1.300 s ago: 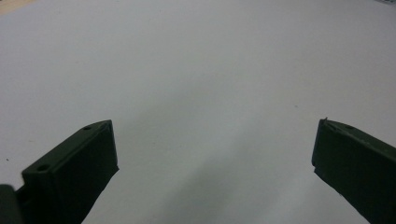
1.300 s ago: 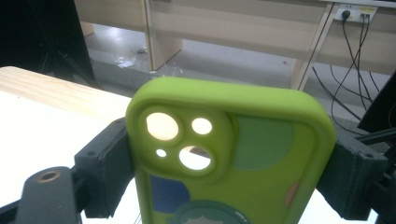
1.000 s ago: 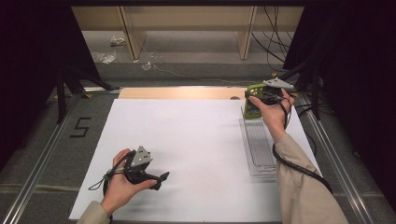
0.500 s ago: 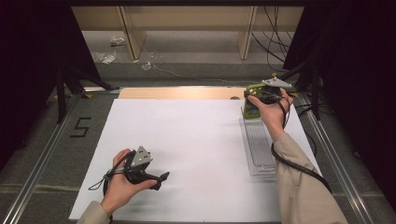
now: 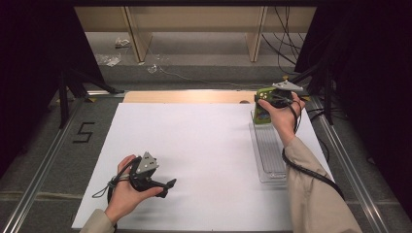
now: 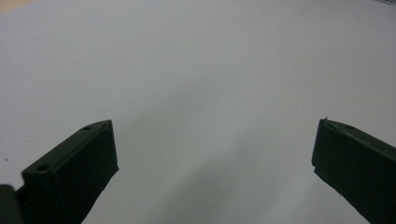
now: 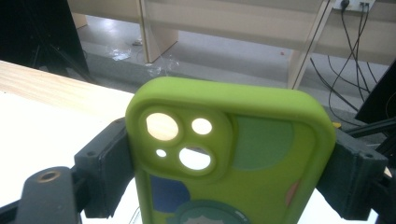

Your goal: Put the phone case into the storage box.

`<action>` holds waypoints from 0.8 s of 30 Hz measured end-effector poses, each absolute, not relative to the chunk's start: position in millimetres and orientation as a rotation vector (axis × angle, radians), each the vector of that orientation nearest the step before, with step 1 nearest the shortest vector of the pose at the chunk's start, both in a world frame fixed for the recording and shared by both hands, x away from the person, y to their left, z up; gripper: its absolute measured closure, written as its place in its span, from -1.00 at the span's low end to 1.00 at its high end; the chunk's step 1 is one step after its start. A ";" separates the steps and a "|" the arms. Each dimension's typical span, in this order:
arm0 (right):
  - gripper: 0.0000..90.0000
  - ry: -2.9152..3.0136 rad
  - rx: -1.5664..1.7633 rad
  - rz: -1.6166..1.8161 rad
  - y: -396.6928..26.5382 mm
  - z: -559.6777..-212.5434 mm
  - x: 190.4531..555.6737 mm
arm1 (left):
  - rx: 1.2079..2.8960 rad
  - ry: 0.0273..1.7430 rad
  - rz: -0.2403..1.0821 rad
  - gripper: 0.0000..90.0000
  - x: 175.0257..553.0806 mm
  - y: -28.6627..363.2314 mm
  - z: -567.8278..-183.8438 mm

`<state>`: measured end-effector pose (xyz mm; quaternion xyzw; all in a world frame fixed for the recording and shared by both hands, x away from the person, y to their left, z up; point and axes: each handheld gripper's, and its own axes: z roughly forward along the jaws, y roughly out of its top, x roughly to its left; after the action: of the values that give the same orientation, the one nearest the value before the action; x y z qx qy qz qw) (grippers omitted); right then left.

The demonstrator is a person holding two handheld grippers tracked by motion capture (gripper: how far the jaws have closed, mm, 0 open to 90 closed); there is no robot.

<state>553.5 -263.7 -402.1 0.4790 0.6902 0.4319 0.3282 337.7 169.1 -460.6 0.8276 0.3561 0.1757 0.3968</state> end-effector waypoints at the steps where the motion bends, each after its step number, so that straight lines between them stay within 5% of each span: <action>1: -0.63 1.806 1.256 1.128 -263.8 -402.1 553.6 | 2.096 0.902 0.445 -1.00 337.7 169.0 -460.6; 24: -0.63 1.817 1.267 1.110 -263.6 -406.3 556.2 | 2.095 0.904 0.444 -1.00 337.7 169.1 -460.9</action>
<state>556.2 -263.6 -406.3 0.4834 0.6933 0.4236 0.3259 337.7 169.1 -460.9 0.8271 0.3570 0.1754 0.3970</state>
